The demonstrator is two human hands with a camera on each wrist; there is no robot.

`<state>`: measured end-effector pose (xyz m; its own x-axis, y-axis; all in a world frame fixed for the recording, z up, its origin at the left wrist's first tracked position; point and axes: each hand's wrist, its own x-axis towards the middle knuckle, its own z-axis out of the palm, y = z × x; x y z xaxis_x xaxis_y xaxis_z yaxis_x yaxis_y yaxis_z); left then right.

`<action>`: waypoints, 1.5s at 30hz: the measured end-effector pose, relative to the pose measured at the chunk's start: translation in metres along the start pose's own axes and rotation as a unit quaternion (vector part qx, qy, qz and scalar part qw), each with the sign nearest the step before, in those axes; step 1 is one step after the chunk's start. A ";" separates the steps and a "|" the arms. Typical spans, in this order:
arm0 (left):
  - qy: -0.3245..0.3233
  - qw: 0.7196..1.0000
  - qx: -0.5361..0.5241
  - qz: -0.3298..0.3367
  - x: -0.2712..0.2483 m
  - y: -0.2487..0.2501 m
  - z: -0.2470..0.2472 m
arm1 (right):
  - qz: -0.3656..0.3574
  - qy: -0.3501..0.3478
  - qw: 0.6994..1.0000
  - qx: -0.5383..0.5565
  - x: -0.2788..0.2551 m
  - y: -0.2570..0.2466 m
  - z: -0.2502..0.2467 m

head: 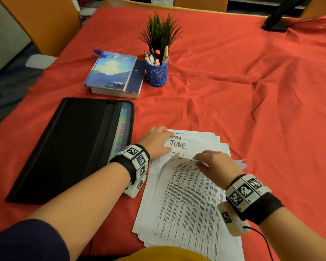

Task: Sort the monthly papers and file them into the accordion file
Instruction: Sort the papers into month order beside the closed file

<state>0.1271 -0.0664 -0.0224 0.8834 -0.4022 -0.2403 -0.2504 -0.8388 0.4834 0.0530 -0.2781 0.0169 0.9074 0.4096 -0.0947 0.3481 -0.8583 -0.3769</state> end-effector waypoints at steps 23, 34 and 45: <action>0.021 0.998 -0.041 -0.031 0.014 -0.012 -0.006 | -0.047 0.051 0.998 0.014 0.002 0.000 0.017; -0.108 0.944 -0.312 0.023 -0.018 -0.006 -0.015 | -0.061 0.073 0.995 0.026 0.005 0.001 0.013; 0.017 0.994 -0.099 -0.041 0.009 -0.014 -0.004 | -0.071 0.054 0.996 0.018 0.006 0.003 0.016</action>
<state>0.1398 -0.0569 -0.0279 0.9116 -0.3195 -0.2588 -0.0968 -0.7786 0.6200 0.0554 -0.2732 0.0007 0.8708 0.4879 0.0614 0.4673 -0.7822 -0.4122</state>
